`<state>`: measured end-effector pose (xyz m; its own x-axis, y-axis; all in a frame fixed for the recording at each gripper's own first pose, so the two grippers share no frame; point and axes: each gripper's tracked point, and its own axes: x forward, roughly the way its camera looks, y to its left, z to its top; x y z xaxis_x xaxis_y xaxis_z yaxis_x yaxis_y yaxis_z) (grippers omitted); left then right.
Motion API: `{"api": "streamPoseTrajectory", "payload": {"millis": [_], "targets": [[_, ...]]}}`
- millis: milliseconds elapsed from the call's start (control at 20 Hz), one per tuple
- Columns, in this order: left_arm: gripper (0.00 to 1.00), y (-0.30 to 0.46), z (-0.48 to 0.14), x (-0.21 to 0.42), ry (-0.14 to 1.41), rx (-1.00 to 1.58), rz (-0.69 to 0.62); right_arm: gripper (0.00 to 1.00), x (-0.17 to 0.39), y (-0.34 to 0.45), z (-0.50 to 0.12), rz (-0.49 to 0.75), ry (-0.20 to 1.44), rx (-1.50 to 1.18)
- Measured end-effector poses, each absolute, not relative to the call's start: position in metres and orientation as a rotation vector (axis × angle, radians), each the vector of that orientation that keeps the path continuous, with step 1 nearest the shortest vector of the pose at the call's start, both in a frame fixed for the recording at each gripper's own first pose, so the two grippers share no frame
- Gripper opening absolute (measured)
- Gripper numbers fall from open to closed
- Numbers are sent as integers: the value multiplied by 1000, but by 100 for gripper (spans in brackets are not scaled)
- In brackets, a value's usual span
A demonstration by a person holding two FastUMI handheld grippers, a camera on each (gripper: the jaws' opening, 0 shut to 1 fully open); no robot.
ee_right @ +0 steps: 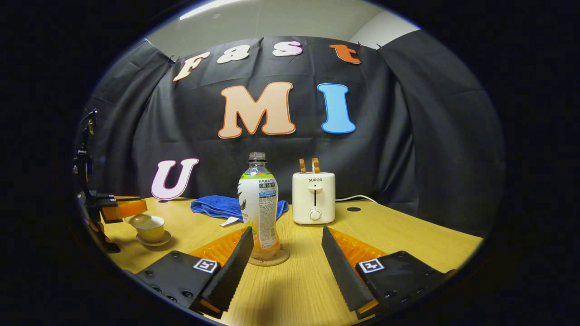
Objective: Open the teacup lid with one hand, grasp the water bottle and pour water into the teacup with the other hand; after pouring, place the water bottle on the coaster and then close the teacup lid.
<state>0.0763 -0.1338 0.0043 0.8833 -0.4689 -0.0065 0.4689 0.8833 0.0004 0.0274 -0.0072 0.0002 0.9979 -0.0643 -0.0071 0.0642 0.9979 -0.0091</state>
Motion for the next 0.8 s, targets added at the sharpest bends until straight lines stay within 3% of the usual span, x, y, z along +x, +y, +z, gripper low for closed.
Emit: {"api": "streamPoseTrajectory", "payload": {"millis": [800], "targets": [[32, -154, -7, 81, 79, 15, -590, 96, 28, -6, -1, -53, 9, -8]]}}
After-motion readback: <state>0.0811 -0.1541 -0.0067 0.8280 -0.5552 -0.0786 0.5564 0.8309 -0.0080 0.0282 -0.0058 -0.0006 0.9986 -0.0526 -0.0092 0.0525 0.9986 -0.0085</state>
